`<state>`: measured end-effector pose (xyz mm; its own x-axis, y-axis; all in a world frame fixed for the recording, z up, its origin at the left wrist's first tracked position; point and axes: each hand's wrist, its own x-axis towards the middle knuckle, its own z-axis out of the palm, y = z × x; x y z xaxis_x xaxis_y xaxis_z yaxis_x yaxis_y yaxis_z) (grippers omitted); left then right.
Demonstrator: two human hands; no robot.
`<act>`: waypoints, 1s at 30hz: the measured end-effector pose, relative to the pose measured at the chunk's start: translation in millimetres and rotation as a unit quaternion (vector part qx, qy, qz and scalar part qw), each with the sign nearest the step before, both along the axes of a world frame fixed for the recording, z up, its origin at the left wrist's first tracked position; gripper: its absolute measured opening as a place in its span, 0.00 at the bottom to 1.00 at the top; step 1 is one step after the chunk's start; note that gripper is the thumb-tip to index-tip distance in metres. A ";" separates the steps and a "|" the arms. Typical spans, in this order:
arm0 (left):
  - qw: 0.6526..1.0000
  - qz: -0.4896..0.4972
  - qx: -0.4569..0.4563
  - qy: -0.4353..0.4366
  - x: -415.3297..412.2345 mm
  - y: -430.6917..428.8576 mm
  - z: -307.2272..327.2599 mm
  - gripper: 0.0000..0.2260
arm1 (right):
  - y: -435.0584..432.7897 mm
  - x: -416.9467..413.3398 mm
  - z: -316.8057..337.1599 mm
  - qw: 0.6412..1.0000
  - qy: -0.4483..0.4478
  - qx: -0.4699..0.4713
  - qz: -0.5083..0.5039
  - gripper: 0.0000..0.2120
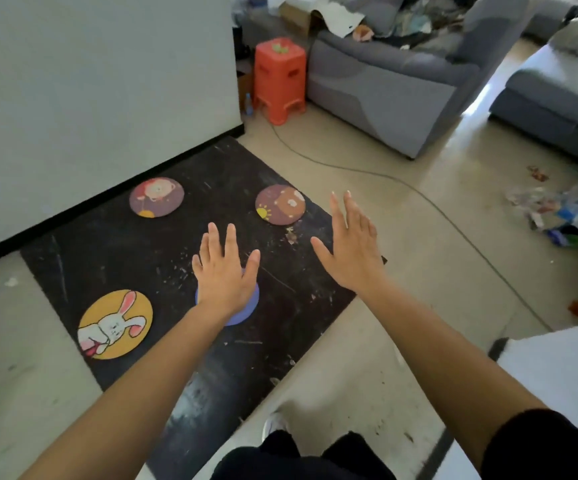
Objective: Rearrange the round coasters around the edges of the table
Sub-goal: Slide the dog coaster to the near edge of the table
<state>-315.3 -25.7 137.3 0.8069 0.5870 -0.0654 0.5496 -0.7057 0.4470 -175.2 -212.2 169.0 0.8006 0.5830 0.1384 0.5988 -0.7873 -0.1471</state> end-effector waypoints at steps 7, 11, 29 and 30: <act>0.960 0.217 -0.162 0.064 -2.5 20.4 -34.7 0.32 | 85.2 51.1 -48.8 0.984 0.079 -0.024 0.156 0.39; 0.884 0.374 -0.272 0.071 0.8 28.1 -67.0 0.32 | 134.2 74.0 -86.3 0.953 0.170 -0.047 0.248 0.40; 0.534 0.715 -0.424 -0.156 13.5 -6.5 -157.8 0.04 | 175.8 60.8 -195.1 0.830 0.526 -0.101 0.155 0.16; 0.532 0.717 -0.420 -0.163 12.0 -8.4 -156.8 0.03 | 173.5 63.4 -192.6 0.827 0.528 -0.103 0.164 0.14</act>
<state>-303.3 -34.0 -19.6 -0.3831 0.4874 -0.7846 0.0502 0.8592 0.5092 -111.8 -38.7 -23.6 0.2058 0.7165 -0.6666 0.4073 -0.6821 -0.6074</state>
